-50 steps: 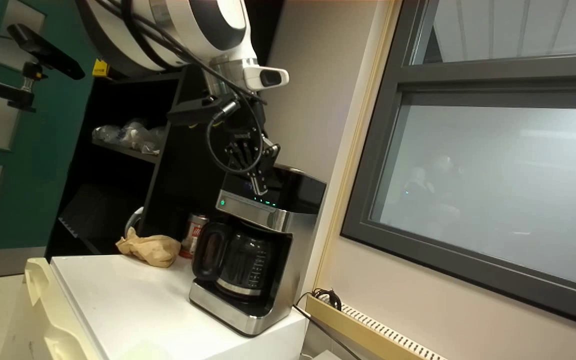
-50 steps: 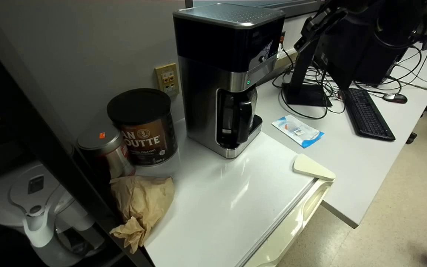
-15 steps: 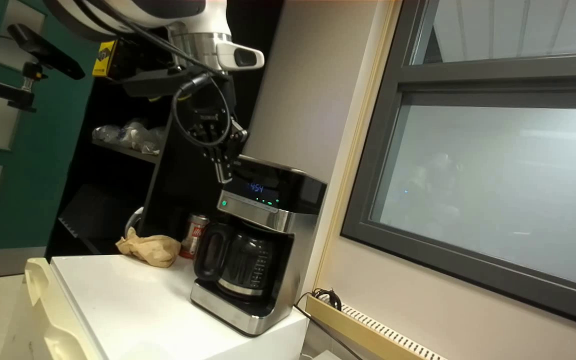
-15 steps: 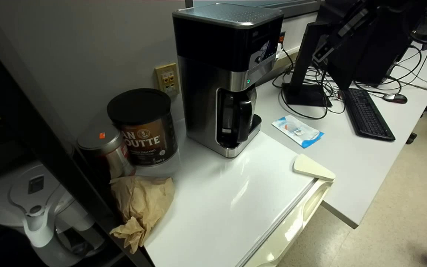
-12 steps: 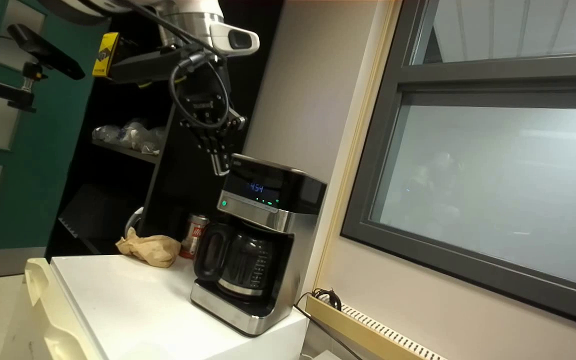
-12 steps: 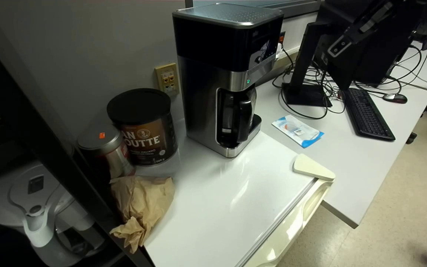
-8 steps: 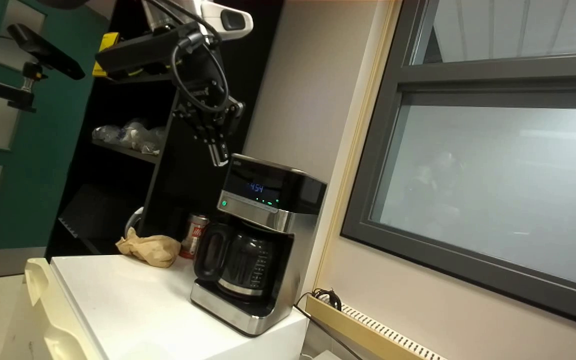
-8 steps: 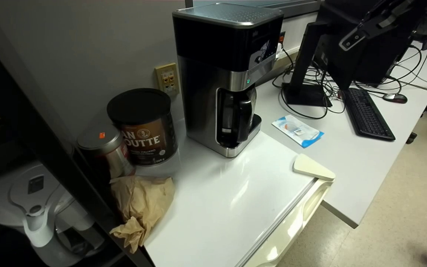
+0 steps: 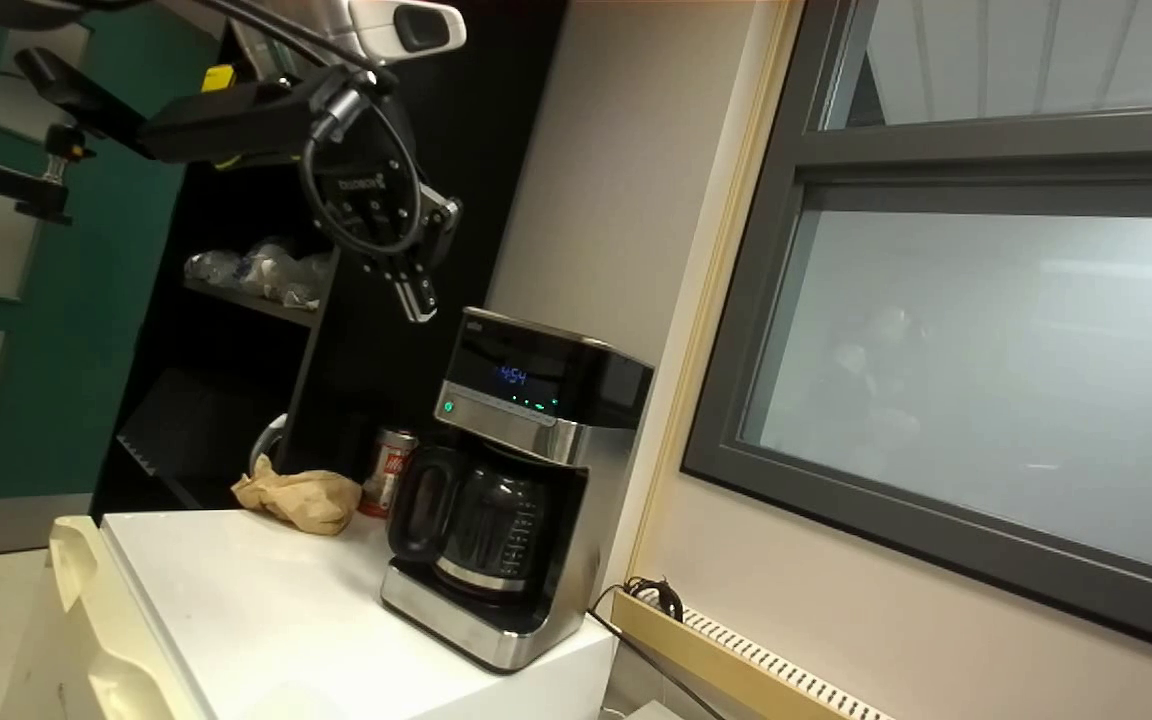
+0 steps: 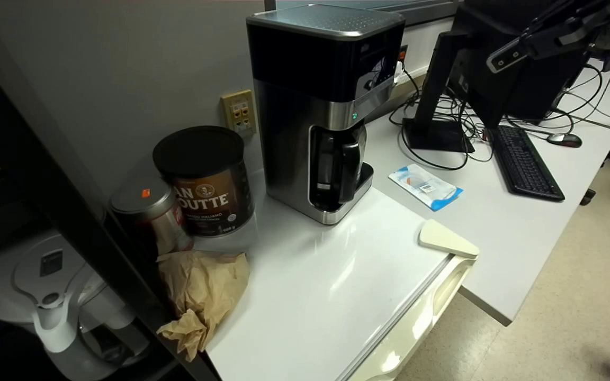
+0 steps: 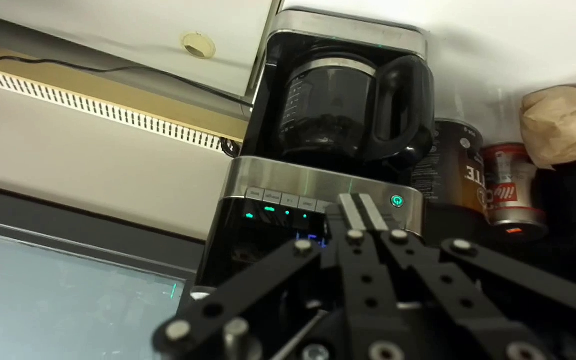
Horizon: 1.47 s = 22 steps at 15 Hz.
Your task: Press a button on the coffeemaker.
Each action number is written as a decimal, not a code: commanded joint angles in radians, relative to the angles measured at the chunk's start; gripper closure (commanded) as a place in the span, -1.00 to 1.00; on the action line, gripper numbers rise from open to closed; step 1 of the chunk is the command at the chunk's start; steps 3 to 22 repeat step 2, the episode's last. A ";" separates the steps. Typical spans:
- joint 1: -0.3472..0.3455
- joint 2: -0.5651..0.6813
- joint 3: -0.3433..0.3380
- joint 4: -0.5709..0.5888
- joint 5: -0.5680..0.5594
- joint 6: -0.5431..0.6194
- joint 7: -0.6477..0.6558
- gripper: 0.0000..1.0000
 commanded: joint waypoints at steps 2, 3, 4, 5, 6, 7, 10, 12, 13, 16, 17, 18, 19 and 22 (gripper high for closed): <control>-0.010 -0.015 0.000 -0.040 -0.010 0.086 -0.008 0.99; -0.010 -0.015 0.000 -0.040 -0.010 0.086 -0.008 0.99; -0.010 -0.015 0.000 -0.040 -0.010 0.086 -0.008 0.99; -0.010 -0.015 0.000 -0.040 -0.010 0.086 -0.008 0.99; -0.010 -0.015 0.000 -0.040 -0.010 0.086 -0.008 0.99; -0.010 -0.015 0.000 -0.040 -0.010 0.086 -0.008 0.99; -0.010 -0.015 0.000 -0.040 -0.010 0.086 -0.008 0.99; -0.010 -0.015 0.000 -0.040 -0.010 0.086 -0.008 0.99; -0.010 -0.015 0.000 -0.040 -0.010 0.086 -0.008 0.99; -0.010 -0.015 0.000 -0.040 -0.010 0.086 -0.008 0.99; -0.010 -0.015 0.000 -0.040 -0.010 0.086 -0.008 0.99; -0.010 -0.015 0.000 -0.040 -0.010 0.086 -0.008 0.99; -0.010 -0.015 0.000 -0.040 -0.010 0.086 -0.008 0.99; -0.010 -0.015 0.000 -0.040 -0.010 0.086 -0.008 0.99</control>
